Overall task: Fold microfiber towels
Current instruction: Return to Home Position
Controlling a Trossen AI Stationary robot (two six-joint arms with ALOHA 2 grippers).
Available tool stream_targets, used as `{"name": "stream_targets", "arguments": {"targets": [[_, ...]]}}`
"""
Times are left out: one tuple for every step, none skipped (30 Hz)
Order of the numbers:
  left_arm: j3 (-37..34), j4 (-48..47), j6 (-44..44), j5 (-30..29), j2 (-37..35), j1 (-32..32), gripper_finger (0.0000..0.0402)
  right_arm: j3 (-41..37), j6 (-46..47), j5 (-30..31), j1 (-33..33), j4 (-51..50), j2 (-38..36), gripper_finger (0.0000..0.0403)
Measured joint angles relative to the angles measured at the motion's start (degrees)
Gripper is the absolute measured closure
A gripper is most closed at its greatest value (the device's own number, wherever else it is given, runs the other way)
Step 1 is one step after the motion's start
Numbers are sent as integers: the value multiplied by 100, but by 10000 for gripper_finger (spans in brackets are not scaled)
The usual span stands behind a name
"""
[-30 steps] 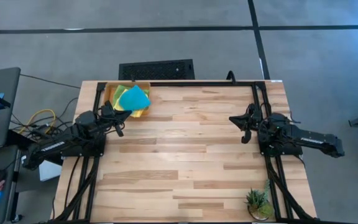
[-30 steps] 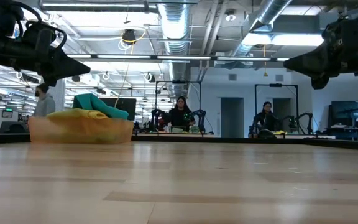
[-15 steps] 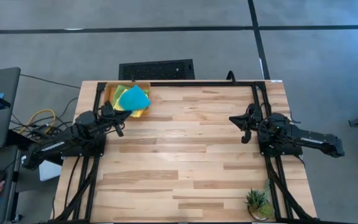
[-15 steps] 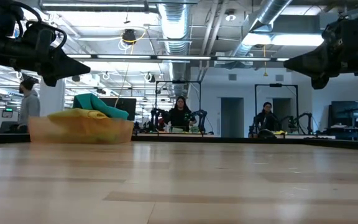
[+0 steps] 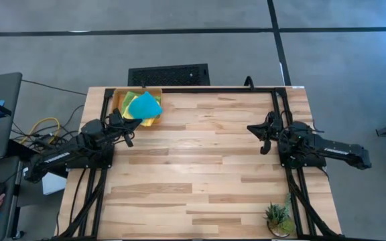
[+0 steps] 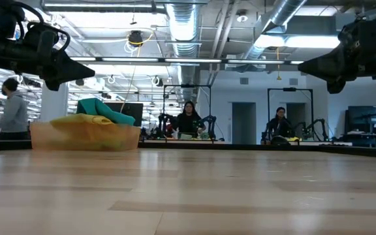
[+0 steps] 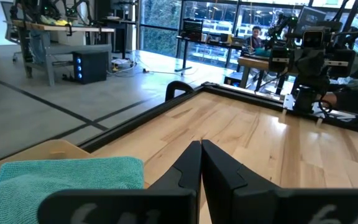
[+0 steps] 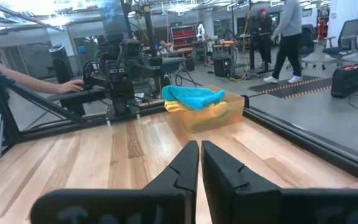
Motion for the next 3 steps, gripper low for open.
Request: {"name": "stream_targets", "arguments": {"targets": [[0,0,1,0,2,1,401,0,0,0,0,0,1,359],[0,0,-1,0,1,1,401,0,-1,0,0,0,1,359],[0,0,1,0,2,-1,401,0,1,0,0,0,-1,359]]}}
